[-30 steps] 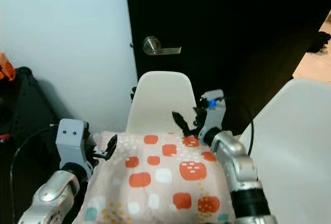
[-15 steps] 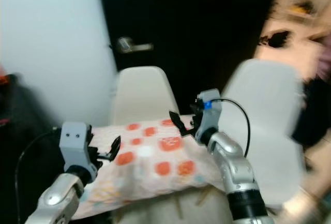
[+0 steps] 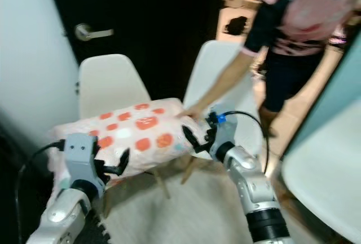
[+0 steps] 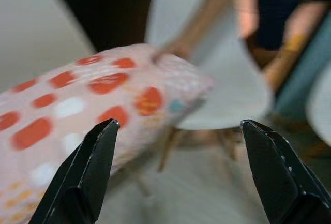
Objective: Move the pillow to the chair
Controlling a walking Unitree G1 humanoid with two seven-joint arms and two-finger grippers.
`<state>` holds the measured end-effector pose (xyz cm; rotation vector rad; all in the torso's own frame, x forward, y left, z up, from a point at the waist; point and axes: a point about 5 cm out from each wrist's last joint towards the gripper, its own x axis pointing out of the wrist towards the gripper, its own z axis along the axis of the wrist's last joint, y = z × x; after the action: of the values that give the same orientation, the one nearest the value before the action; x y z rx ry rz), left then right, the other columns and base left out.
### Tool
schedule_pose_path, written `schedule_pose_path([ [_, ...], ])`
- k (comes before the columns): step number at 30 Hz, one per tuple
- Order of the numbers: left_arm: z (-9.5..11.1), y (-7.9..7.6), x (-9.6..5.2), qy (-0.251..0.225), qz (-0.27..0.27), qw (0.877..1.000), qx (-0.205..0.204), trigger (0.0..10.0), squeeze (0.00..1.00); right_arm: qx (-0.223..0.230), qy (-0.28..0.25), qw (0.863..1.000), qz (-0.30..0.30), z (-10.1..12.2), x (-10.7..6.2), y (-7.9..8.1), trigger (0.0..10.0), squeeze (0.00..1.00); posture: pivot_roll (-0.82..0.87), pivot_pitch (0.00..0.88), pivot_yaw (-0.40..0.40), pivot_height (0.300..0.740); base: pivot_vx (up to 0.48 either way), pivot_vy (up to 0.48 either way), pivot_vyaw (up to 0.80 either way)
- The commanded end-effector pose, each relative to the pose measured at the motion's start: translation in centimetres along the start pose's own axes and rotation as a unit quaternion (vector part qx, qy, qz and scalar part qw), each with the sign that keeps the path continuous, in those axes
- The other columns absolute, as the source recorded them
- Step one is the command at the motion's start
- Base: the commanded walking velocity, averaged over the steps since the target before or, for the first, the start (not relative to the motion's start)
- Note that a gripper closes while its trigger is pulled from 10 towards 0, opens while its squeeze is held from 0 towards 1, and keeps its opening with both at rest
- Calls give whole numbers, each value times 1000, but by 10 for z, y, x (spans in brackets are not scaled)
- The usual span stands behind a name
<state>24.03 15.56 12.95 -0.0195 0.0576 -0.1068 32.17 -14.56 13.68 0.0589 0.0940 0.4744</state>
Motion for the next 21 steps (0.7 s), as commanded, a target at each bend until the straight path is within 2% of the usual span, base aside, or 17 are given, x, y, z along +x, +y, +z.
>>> schedule_pose_path([
  [1,-4,4,-2,9,5,1000,-2,10000,0,4,3,1000,8,-4,2,7,10000,0,87,0,-31,740,-341,0,-788],
  [6,-4,4,-1,8,6,1000,-5,10000,0,-4,7,1000,2,-3,3,7,10000,0,86,0,-33,740,-313,0,-788],
  [21,-3,6,-1,6,12,1000,-7,10000,0,-13,3,1000,3,5,5,11,10000,0,85,0,-31,740,0,0,-788],
])
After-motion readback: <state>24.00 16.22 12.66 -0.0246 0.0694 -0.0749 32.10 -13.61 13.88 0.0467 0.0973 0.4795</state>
